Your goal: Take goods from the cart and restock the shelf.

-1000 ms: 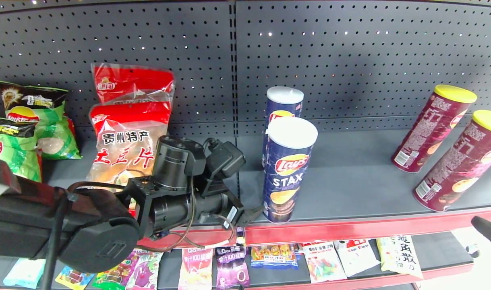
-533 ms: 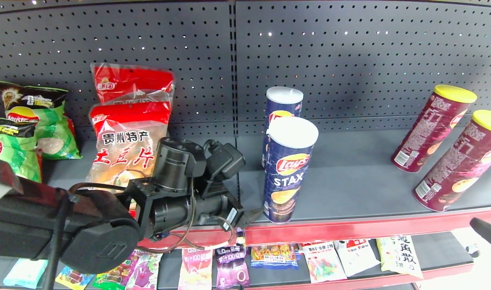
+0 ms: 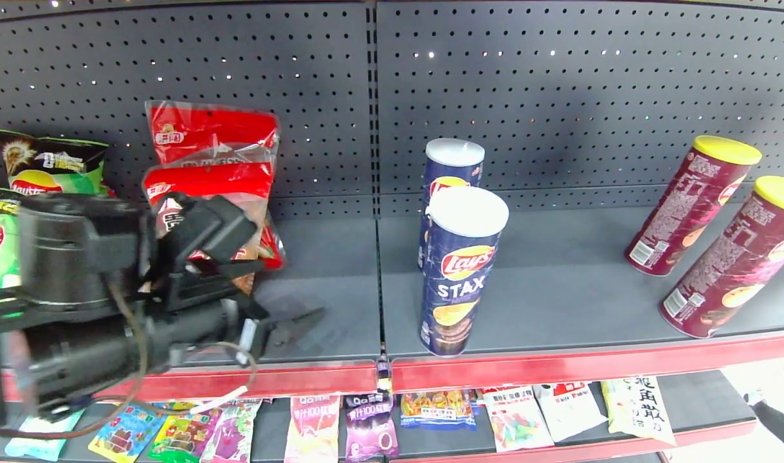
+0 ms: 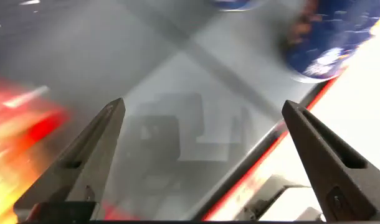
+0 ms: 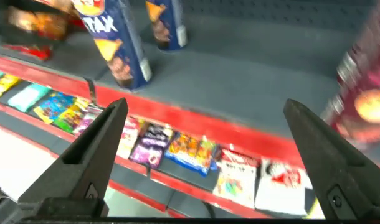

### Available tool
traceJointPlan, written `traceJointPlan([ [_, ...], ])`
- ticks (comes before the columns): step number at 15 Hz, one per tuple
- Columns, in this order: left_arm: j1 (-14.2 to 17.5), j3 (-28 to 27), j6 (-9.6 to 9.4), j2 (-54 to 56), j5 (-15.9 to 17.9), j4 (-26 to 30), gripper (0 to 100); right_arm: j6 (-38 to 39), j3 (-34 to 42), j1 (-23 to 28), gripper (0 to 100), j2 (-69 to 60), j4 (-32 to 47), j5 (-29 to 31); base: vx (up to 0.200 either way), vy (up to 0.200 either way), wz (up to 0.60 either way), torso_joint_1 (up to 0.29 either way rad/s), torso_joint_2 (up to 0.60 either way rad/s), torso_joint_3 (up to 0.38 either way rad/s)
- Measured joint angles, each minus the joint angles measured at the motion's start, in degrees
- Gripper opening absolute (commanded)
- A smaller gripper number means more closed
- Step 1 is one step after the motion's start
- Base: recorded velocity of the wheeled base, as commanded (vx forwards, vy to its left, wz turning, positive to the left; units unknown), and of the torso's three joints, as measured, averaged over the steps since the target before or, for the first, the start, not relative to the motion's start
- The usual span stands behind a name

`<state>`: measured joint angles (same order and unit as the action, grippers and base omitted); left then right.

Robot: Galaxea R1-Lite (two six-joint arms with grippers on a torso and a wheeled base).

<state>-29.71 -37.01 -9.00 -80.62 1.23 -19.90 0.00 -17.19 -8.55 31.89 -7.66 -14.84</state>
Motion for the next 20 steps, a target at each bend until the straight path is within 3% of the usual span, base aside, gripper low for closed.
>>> traceJointPlan([
  [3, 7.33, 2.15, 4.35, 19.19, -3.52, 19.35, 100, -0.66, -1.46, 7.75, 100, -8.57, 16.43, 1.18, 0.000, 0.000, 0.00, 0.000, 0.00, 0.000],
  [6, 12.82, 3.50, 6.70, 40.85, -6.05, 44.17, 100, -2.49, -2.90, 16.45, 100, -14.23, 22.71, 1.34, 0.000, 0.000, 0.00, 0.000, 0.00, 0.000],
  [8, 19.04, 4.63, 8.09, 54.96, -7.47, 59.72, 100, -4.40, -2.66, 14.13, 100, -16.02, 23.33, 0.11, 0.000, 0.000, 0.00, 0.000, 0.00, 0.000],
  [9, 23.26, 5.53, 8.64, 60.55, -7.90, 65.41, 100, -5.01, -2.32, 11.11, 100, -16.54, 23.53, -0.22, 0.000, 0.000, 0.00, 0.000, 0.00, 0.000],
  [10, 26.76, 7.22, 8.90, 65.38, -7.72, 67.52, 100, -5.47, -1.60, 7.73, 100, -17.18, 23.72, 0.12, 0.000, 0.000, 0.00, 0.000, 0.00, 0.000],
  [12, 29.42, 13.06, 9.00, 73.13, -6.51, 60.51, 100, -6.24, 1.84, 3.73, 100, -20.43, 23.64, 4.85, 0.000, 0.000, 0.00, 0.000, 0.00, 0.000],
  [13, 29.61, 16.26, 9.53, 75.67, -6.05, 53.94, 100, -6.57, 5.32, 3.29, 100, -22.44, 21.09, 10.57, 0.000, 0.000, 0.00, 0.000, 0.00, 0.000],
  [14, 29.71, 18.74, 10.25, 77.35, -5.08, 51.01, 100, -6.38, 8.70, 3.21, 100, -23.76, 14.14, 15.04, 0.000, 0.000, 0.00, 0.000, 0.00, 0.000],
  [15, 29.71, 20.20, 10.47, 78.51, -4.07, 49.64, 100, -5.28, 11.98, 3.25, 100, -24.62, 8.72, 15.76, 0.000, 0.000, 0.00, 0.000, 0.00, 0.000],
  [17, 29.71, 22.58, 10.44, 79.88, -2.32, 44.56, 100, -3.06, 15.59, 3.43, 100, -25.61, 5.99, 13.18, 0.000, 0.000, 0.00, 0.000, 0.00, 0.000],
  [20, 29.71, 31.43, 10.08, 80.57, -2.13, 22.25, 100, -2.90, 17.01, 3.47, 100, -26.20, 7.55, 13.31, 0.000, 0.000, 0.00, 0.000, 0.00, 0.000],
])
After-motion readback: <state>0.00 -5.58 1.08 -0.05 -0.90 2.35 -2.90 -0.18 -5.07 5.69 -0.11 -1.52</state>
